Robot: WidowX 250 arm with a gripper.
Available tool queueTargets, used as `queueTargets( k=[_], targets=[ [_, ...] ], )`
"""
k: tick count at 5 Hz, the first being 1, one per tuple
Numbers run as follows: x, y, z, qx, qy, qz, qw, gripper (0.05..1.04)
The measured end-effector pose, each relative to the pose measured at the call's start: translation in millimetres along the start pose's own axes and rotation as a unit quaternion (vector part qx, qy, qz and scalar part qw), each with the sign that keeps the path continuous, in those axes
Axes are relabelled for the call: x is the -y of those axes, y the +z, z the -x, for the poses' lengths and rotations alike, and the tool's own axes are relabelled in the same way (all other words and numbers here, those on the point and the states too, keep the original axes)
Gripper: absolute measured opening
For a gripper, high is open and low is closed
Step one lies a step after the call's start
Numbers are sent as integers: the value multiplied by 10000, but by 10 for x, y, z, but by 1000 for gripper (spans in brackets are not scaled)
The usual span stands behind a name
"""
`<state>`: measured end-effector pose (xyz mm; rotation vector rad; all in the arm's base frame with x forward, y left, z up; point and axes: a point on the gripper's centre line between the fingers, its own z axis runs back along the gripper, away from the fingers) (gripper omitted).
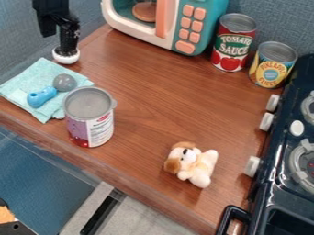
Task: Move the duck to top rigth of table
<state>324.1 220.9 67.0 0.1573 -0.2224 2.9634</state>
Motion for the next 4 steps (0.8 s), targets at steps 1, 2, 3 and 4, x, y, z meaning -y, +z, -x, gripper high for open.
queueTargets(
  k=[1,2,3,4],
  targets=[
    [-57,-137,-10,155,-22,-127,9998,999],
    [-184,52,16,35,-117,18,9999,999],
    [-343,379,81,-118,-326,343,9988,999],
    [-576,650,112,-555,-589,515,9954,999]
  ],
)
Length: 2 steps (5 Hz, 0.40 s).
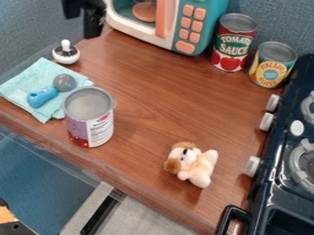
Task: Move the duck to top rigth of table
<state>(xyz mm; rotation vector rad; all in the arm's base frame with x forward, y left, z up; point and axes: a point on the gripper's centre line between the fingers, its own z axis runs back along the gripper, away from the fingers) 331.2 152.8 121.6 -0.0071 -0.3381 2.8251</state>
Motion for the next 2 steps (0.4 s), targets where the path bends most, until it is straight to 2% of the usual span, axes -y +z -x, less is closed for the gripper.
queueTargets(
  k=[1,2],
  targets=[
    [-463,146,195,-529,-712,72,9960,999],
    [-920,80,306,-652,-1579,-59,9853,999]
  ],
)
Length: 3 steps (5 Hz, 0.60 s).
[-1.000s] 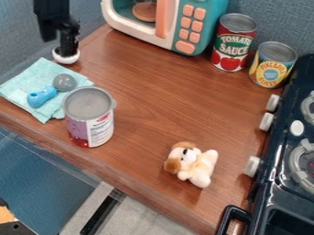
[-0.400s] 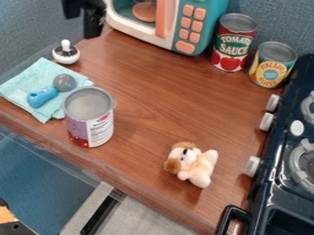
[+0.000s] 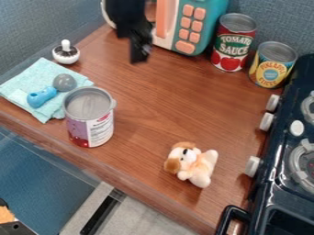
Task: Move the duck to top rigth of table
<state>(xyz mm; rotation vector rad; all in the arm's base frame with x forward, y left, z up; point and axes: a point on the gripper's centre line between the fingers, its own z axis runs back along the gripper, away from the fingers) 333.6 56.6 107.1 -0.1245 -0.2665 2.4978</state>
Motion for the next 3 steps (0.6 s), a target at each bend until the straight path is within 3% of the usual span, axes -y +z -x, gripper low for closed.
queueTargets(
  k=[1,3],
  targets=[
    [-500,-48,253,-110,-962,-271,9949,999],
    [-1388,-28,522,-148,-1928,-577,9794,999]
  ],
)
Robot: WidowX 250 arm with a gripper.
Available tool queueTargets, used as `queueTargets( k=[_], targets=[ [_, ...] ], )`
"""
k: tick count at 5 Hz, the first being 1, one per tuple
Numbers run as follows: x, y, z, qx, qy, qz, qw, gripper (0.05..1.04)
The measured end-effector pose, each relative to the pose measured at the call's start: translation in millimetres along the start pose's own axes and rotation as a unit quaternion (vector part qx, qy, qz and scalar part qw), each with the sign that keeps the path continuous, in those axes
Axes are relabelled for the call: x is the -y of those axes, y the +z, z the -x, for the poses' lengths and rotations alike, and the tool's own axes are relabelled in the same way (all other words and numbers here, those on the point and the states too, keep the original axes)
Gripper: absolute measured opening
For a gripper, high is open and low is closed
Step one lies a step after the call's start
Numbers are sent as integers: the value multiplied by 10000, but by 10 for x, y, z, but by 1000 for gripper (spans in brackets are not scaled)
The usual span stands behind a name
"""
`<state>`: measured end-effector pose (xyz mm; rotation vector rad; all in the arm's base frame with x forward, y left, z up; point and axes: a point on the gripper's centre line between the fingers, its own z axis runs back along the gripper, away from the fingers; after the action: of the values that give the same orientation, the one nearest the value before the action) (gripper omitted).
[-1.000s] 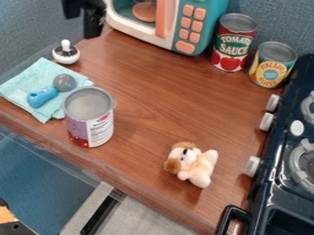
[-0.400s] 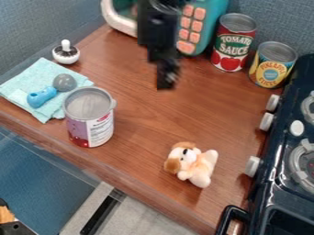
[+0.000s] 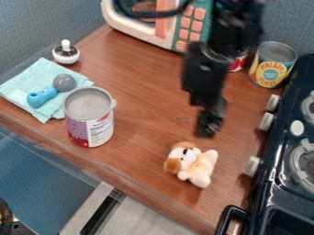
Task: Move the duck to top rigth of table
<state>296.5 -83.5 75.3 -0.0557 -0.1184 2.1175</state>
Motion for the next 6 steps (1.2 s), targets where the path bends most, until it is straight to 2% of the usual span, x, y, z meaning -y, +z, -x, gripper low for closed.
queueTargets(
  k=[1,2,3,5,6],
  targets=[
    [-111,-39,-27,43,-90,-265,9996,999],
    [-207,-50,-17,86,-214,-408,9989,999],
    [-338,-88,-25,37,-203,-730,9971,999],
    [-385,-343,-117,498,-213,-932,9942,999],
    [-335,-474,-152,624,-213,-950,9933,947]
  ],
)
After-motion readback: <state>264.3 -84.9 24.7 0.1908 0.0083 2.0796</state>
